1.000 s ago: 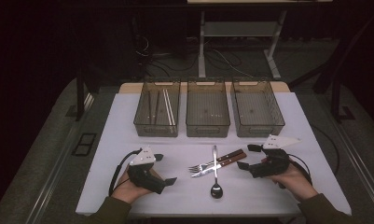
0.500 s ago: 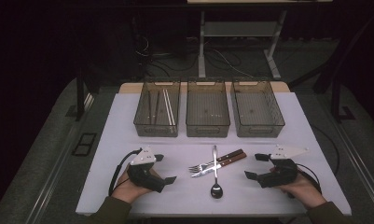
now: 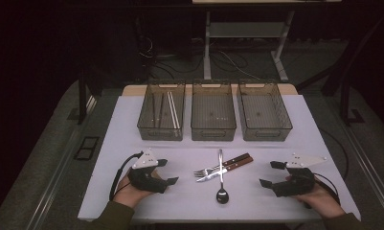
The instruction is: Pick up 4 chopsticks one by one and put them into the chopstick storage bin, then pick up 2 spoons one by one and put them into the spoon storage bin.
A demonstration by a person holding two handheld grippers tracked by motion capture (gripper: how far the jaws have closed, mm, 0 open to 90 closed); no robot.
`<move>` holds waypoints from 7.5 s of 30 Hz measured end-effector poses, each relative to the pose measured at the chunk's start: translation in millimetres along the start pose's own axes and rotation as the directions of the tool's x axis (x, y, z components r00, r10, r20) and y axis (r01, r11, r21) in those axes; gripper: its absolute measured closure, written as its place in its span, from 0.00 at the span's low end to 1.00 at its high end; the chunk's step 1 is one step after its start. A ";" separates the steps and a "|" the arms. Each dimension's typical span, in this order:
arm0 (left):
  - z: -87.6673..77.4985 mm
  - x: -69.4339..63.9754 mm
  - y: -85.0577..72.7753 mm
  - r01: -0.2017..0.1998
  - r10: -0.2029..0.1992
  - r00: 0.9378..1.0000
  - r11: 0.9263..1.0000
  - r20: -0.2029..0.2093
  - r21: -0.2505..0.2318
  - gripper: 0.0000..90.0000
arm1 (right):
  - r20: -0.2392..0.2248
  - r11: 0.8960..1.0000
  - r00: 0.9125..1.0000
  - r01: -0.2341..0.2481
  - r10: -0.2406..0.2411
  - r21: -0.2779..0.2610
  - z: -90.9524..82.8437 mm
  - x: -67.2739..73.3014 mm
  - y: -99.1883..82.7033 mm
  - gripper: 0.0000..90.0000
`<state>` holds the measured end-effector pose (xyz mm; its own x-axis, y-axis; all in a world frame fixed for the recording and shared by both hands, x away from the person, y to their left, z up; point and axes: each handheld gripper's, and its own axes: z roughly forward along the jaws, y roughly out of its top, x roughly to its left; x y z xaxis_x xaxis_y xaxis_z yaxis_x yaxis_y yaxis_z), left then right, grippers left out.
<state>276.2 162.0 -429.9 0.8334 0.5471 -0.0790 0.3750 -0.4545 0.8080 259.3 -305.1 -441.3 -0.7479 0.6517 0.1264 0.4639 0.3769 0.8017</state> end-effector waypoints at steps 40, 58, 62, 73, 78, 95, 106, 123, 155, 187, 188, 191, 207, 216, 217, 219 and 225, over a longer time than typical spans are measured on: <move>-6.0 47.5 -15.4 0.089 -0.071 0.991 0.981 -0.111 0.170 0.99 | 0.010 0.999 1.000 0.016 -0.016 0.029 5.6 1.0 -2.2 0.19; -26.5 37.5 -28.9 0.123 -0.099 0.988 0.971 -0.122 0.205 0.99 | 0.012 0.999 1.000 0.027 -0.028 0.039 6.0 2.1 -2.8 0.19; -32.2 35.3 -33.2 0.133 -0.111 0.987 0.970 -0.119 0.202 0.99 | 0.012 0.999 1.000 0.028 -0.028 0.040 6.2 2.3 -2.8 0.19; -46.3 27.7 -43.4 0.149 -0.127 0.985 0.968 -0.120 0.200 0.99 | 0.012 0.999 1.000 0.028 -0.028 0.040 6.3 2.2 -3.0 0.19; -49.0 27.0 -46.3 0.155 -0.133 0.983 0.971 -0.127 0.184 0.97 | 0.011 0.999 1.000 0.027 -0.027 0.041 6.8 2.3 -2.9 0.19; -47.0 21.9 -25.0 0.090 -0.079 0.989 0.992 -0.121 0.088 0.67 | 0.009 0.999 1.000 0.027 -0.027 0.047 8.1 2.5 -3.0 0.19; -40.9 14.3 -15.8 0.040 -0.036 0.997 0.997 -0.065 0.067 0.63 | 0.009 0.999 1.000 0.028 -0.029 0.045 8.0 2.5 -3.0 0.19; -8.6 -12.9 -6.7 -0.106 0.087 0.986 0.986 0.142 0.129 0.52 | -0.002 0.999 1.000 0.026 -0.026 0.043 8.7 2.7 -3.4 0.19; 7.0 -7.6 -12.4 -0.167 0.139 0.980 0.963 0.142 0.211 0.69 | -0.012 0.998 1.000 0.029 -0.029 0.048 10.2 3.7 -3.7 0.19; 5.7 6.5 9.9 -0.035 0.023 0.995 0.991 0.094 0.126 0.81 | -0.013 0.999 1.000 0.027 -0.026 0.046 9.7 3.3 -3.5 0.19; 5.5 6.9 12.1 -0.031 0.020 0.995 0.992 0.094 0.119 0.81 | -0.013 0.999 1.000 0.027 -0.026 0.045 9.8 3.3 -3.5 0.19; 5.8 8.0 18.9 -0.026 0.017 0.996 0.995 0.092 0.099 0.81 | -0.013 0.999 1.000 0.029 -0.028 0.043 9.7 3.2 -3.4 0.19; 24.5 19.6 60.7 0.011 -0.012 0.995 1.000 0.094 0.014 0.81 | -0.008 1.000 1.000 0.016 -0.016 0.024 7.9 2.4 -2.4 0.19; 42.0 19.1 86.4 0.002 0.000 0.994 1.000 0.111 -0.023 0.81 | -0.014 1.000 1.000 0.014 -0.014 0.017 9.5 3.7 -1.8 0.19; 43.7 19.1 89.2 0.001 0.002 0.994 1.000 0.112 -0.029 0.81 | -0.014 1.000 1.000 0.011 -0.011 0.015 9.6 3.7 -1.7 0.19; 46.5 19.8 94.1 0.005 0.000 0.993 0.999 0.114 -0.042 0.81 | -0.018 1.000 1.000 0.003 -0.002 0.007 9.8 3.4 -1.4 0.19; 51.6 22.0 107.9 0.006 0.003 0.992 0.998 0.122 -0.070 0.81 | -0.026 1.000 0.999 -0.024 0.023 -0.019 11.6 5.1 0.3 0.19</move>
<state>356.0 88.7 -374.6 0.8778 0.4557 -0.1477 0.3506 -0.4009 0.8464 261.2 -294.0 -447.2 -0.7490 0.6429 0.1599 0.4725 0.3492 0.8092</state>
